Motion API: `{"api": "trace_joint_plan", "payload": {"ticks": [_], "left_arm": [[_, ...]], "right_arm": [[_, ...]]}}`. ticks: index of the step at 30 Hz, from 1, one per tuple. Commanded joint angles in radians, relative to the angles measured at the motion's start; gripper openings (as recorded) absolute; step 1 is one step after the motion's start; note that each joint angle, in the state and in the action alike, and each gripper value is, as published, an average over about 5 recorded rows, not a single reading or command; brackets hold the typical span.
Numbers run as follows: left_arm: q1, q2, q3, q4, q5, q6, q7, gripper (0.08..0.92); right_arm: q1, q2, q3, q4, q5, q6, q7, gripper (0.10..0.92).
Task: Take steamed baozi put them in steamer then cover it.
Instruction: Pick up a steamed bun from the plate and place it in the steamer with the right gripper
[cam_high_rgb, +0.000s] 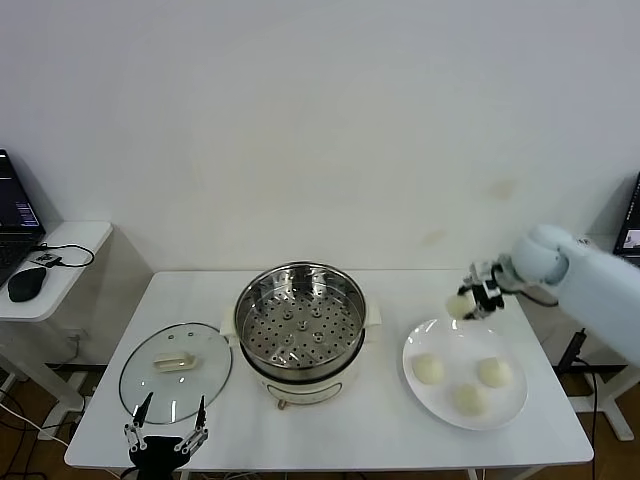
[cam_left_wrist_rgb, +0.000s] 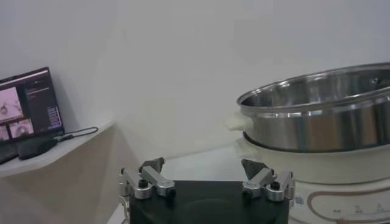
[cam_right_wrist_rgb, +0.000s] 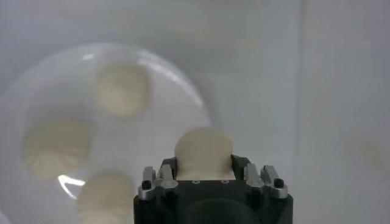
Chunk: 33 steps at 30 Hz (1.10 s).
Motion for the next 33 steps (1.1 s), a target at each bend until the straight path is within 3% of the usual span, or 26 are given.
{"api": "trace_joint_plan", "payload": {"ticks": [1,13,21,33], "left_arm": [[-0.001,0.003,-0.001,-0.001,-0.005,-0.002,0.000,0.823],[0.001,0.005,-0.035,-0.003,-0.027,-0.001,0.002,0.823],[0.002,0.005,-0.063,-0.013,-0.036,-0.002,0.002,0.823],[0.001,-0.002,-0.087,-0.016,-0.040,-0.004,0.002,0.823]], "right_arm": [[0.295,0.076,-0.181,0.054,0.152,-0.002,0.003,0.560],[0.337,0.456,-0.281,-0.025,0.197,0.168,0.087,0.560],[0.267,0.645,-0.330,-0.134,0.022,0.353,0.113,0.560],[0.145,0.724,-0.355,-0.283,-0.224,0.595,0.145,0.560]]}}
